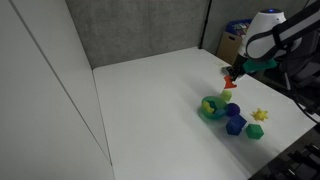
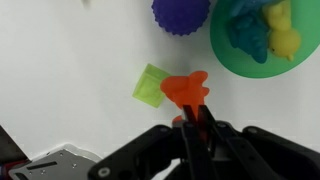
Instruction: Remove the orange bear toy from the green bowl and put it on the lime green building block
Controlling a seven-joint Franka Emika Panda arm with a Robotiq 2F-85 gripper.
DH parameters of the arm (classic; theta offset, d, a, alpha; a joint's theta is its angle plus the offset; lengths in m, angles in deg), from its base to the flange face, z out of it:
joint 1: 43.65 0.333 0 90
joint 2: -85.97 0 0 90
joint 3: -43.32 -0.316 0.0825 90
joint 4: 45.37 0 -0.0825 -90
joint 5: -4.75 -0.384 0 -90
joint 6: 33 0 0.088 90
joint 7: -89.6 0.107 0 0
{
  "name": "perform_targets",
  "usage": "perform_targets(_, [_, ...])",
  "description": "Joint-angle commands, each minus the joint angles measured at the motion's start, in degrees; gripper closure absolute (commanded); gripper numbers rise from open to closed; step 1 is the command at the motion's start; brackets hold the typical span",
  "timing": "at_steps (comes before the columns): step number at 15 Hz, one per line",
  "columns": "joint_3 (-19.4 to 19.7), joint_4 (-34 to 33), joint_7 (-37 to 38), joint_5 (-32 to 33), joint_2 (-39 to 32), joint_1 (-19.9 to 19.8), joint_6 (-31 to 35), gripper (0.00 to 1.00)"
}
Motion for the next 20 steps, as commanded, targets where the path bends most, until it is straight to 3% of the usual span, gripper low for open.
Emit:
perform_targets(1, [0.9, -3.2, 0.6, -0.3, -3.7, -0.7, 2.4, 0.96])
perform_targets(13, [3.7, -13.3, 0.8, -1.0, -16.0, -0.8, 6.3, 0.96])
perform_targets(20, [3.3, -13.2, -0.2, -1.1, -17.2, -1.2, 7.5, 0.96])
